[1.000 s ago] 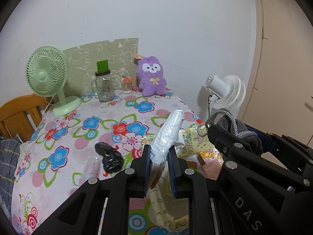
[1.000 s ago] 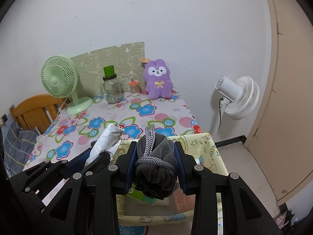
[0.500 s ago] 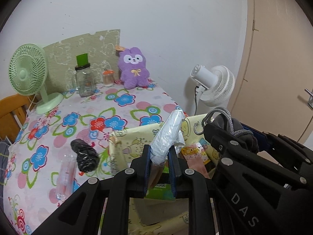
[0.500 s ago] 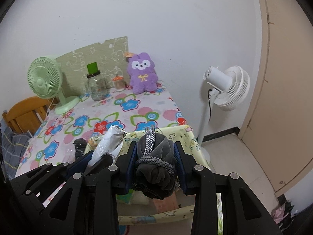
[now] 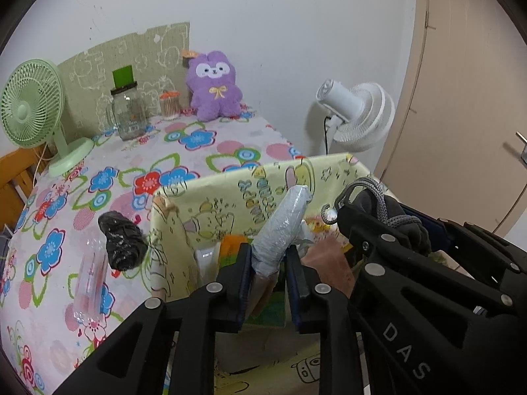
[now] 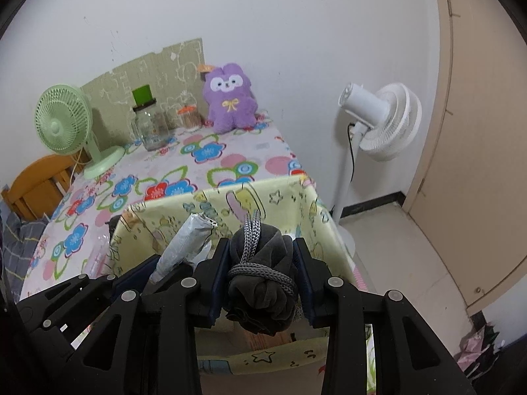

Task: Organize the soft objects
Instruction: 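Lift and carry the grey cloth and white roll with both tools over the storage box, then lower both items into the storage box and open both tools, then withdraw both tools from the storage box toward the black bag and straw bag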

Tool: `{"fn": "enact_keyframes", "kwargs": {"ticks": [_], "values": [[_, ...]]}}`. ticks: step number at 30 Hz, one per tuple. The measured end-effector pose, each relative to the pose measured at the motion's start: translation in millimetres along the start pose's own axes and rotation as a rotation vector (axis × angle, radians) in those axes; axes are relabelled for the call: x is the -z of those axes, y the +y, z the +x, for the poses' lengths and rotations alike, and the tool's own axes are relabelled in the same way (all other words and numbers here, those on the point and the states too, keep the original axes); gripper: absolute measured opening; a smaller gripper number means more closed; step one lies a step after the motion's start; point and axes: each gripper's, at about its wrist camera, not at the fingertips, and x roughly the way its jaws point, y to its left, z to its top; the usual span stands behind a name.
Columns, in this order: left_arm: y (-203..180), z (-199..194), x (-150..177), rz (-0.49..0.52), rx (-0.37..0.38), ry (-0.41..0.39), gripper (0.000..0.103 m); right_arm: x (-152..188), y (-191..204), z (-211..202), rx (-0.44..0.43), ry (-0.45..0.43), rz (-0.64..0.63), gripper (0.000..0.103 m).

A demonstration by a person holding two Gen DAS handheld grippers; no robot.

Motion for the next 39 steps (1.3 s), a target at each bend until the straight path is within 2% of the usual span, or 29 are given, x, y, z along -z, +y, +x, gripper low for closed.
{"fn": "enact_keyframes", "kwargs": {"ticks": [8,10,12,13,14,16,20,28,32,39], "values": [[-6,2,4,0.027,0.008,0.010,0.038,6,-4,10,0.005,0.030,0.013,0.044],[-8,2,4,0.031,0.009,0.010,0.039,6,-5,11,0.007,0.036,0.013,0.046],[-8,2,4,0.034,0.011,0.010,0.041,6,-5,11,0.011,0.039,0.013,0.052],[-8,1,4,0.035,0.012,0.009,0.045,5,-5,11,0.015,0.039,0.011,0.061],[-8,1,4,0.034,0.011,0.007,0.056,5,-5,10,0.017,0.035,0.009,0.065],[-8,-1,4,0.027,0.011,0.004,0.065,5,-5,8,0.019,0.022,0.006,0.069],[-7,-4,3,0.022,0.019,0.001,0.069,3,-5,5,0.025,0.020,0.000,0.074],[-4,-15,2,0.024,0.021,-0.023,0.082,1,2,-10,0.042,-0.023,-0.017,0.092],[-1,-23,2,0.027,0.012,-0.039,0.087,-1,7,-19,0.053,-0.055,-0.024,0.096],[10,-40,1,0.020,0.012,-0.067,0.088,-4,22,-36,0.067,-0.104,-0.048,0.098]]}}
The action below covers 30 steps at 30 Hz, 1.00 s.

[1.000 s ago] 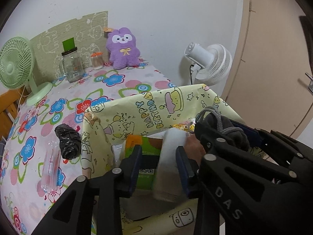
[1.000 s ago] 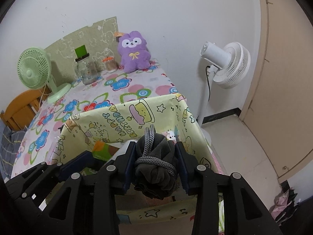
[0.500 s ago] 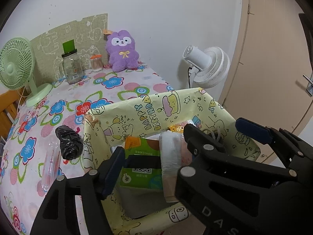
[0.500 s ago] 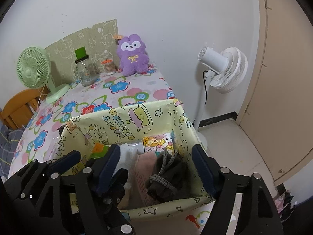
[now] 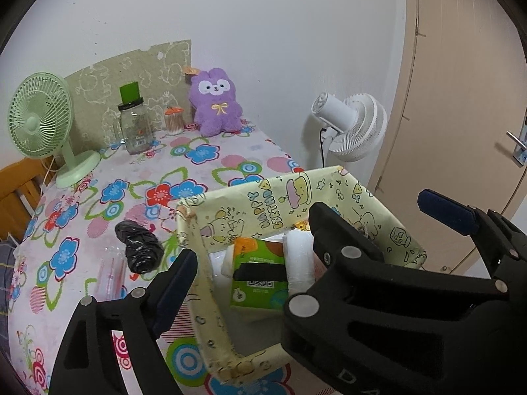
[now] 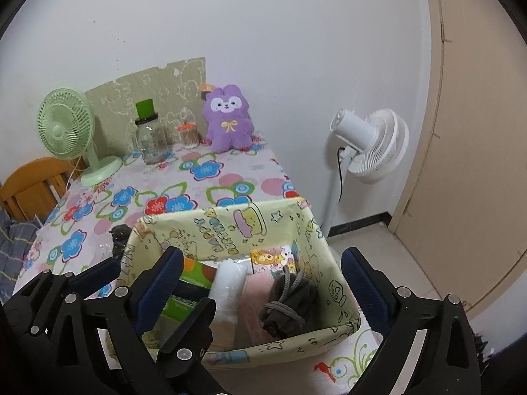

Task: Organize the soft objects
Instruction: 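Withdraw both tools from the storage box toward the black bag and straw bag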

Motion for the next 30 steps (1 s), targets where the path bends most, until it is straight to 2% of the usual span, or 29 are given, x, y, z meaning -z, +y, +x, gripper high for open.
{"fn": "enact_keyframes", "kwargs": {"ticks": [9,18,30], "values": [[17,-25,-2,-0.004,-0.013,-0.064,0.090,-7,20,-22,-0.025,-0.039,-0.016,0.098],[33,-41,3,-0.008,-0.033,-0.085,0.090,-8,43,-37,-0.020,-0.074,-0.057,0.098],[61,-62,9,-0.031,-0.067,-0.109,0.097,-8,77,-51,-0.037,-0.093,-0.087,0.098]]}}
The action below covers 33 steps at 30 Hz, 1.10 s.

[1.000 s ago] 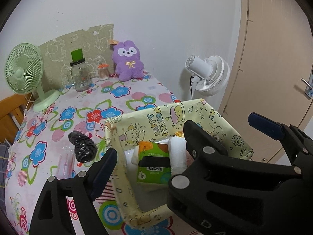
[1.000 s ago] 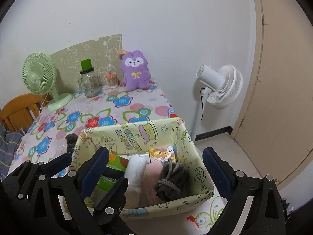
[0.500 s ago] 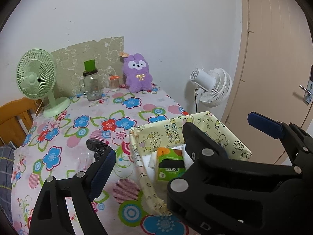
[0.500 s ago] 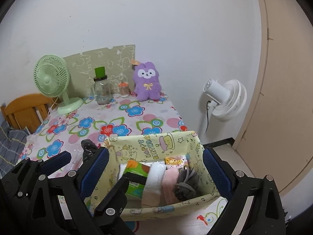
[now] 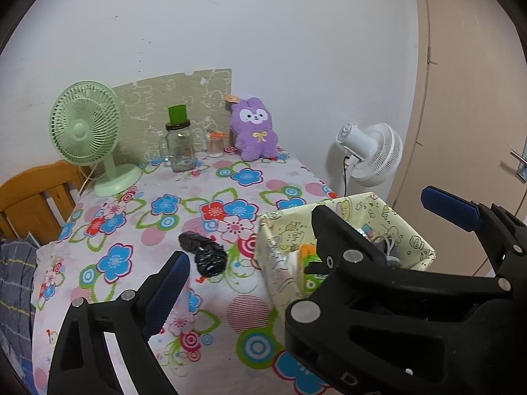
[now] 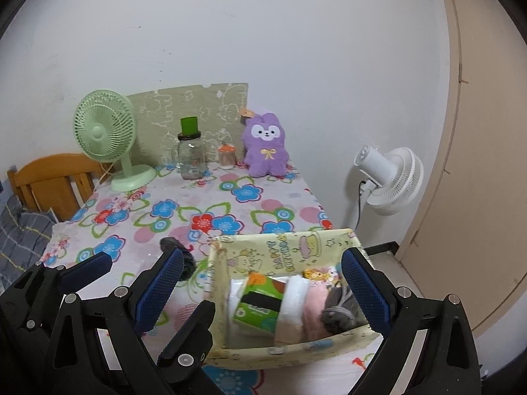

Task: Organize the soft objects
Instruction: 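Withdraw both tools from the storage box toward the black bag and straw bag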

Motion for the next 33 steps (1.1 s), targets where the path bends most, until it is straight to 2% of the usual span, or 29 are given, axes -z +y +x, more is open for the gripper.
{"fn": "enact_keyframes", "kwargs": {"ticks": [3,6,15,33], "values": [[8,-6,1,-0.004,-0.002,-0.009,0.097,-1,10,-2,-0.014,-0.003,0.000,0.098],[17,-11,2,-0.009,-0.008,-0.019,0.097,-3,19,-5,-0.024,-0.014,-0.008,0.103],[41,-20,7,-0.010,-0.043,-0.036,0.098,-4,47,-4,-0.048,-0.021,-0.022,0.103],[78,-3,16,-0.052,-0.080,-0.006,0.098,1,82,22,-0.119,0.017,-0.047,0.103]]}}
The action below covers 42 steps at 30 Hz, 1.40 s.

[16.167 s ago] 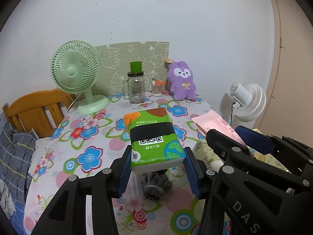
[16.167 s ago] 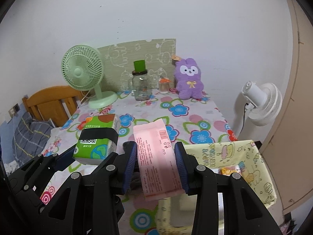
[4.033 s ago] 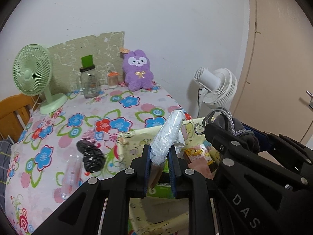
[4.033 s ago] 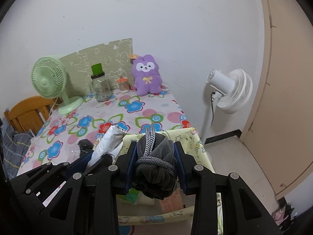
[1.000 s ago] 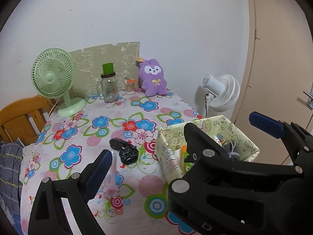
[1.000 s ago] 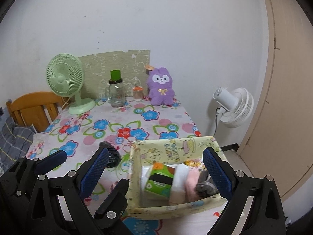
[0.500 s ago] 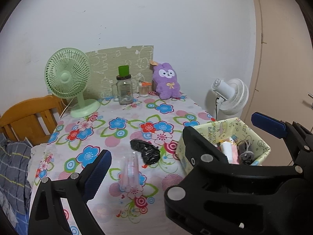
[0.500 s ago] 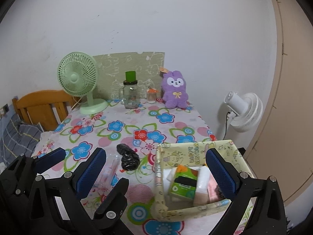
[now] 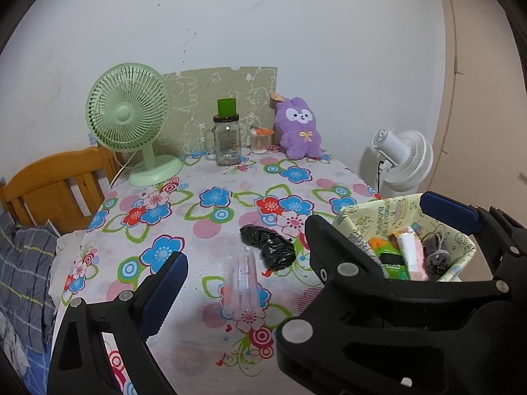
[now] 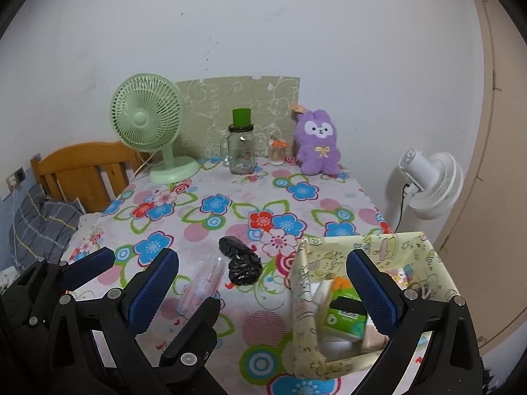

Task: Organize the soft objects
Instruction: 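Withdraw both tools from the storage box toward the black bag and straw bag, then grasp the clear straw bag with the left tool while the right grasps the black bag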

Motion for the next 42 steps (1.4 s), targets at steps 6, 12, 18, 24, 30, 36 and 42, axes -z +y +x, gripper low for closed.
{"fn": "enact_keyframes", "kwargs": {"ticks": [6,12,18,24,30,36,42], "values": [[10,12,5,-0.021,-0.006,0.024,0.098,1,8,16,-0.006,0.021,-0.016,0.103],[20,25,9,-0.039,-0.012,0.058,0.098,3,18,32,-0.011,0.032,-0.050,0.103],[27,37,11,-0.044,-0.015,0.081,0.097,4,25,50,-0.042,0.063,-0.071,0.100],[35,54,15,-0.052,-0.025,0.120,0.092,7,30,70,-0.064,0.112,-0.087,0.088],[41,70,18,-0.059,-0.022,0.168,0.064,10,33,85,-0.073,0.141,-0.109,0.073],[45,84,24,-0.075,0.004,0.212,0.058,15,34,97,-0.073,0.178,-0.119,0.070],[44,96,28,-0.066,0.007,0.239,0.058,21,31,109,-0.061,0.208,-0.096,0.070]]}}
